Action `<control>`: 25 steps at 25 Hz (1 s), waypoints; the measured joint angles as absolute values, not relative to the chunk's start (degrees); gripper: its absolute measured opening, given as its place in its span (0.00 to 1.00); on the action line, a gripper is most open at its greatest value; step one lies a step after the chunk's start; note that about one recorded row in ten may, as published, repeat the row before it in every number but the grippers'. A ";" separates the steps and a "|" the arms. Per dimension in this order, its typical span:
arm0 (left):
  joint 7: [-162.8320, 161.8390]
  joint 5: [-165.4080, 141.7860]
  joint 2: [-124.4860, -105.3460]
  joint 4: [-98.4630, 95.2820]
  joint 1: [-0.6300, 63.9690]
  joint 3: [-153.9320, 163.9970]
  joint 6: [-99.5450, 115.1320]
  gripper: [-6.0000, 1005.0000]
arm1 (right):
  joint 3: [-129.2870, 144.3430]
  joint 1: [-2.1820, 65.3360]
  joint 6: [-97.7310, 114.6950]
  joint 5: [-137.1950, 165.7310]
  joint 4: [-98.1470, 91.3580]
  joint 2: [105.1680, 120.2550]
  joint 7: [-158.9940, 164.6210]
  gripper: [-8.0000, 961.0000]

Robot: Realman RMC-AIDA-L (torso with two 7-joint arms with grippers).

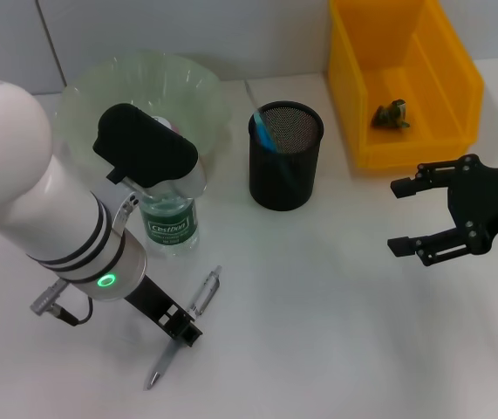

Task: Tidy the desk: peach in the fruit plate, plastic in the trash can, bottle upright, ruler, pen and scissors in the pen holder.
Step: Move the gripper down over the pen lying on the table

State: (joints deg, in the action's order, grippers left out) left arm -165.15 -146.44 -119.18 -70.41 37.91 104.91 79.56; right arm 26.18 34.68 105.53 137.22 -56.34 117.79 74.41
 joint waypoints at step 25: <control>-165.09 -146.07 -119.17 -67.97 39.12 104.36 80.15 0.36 | 27.56 35.61 104.09 137.04 -56.28 118.31 74.46 0.86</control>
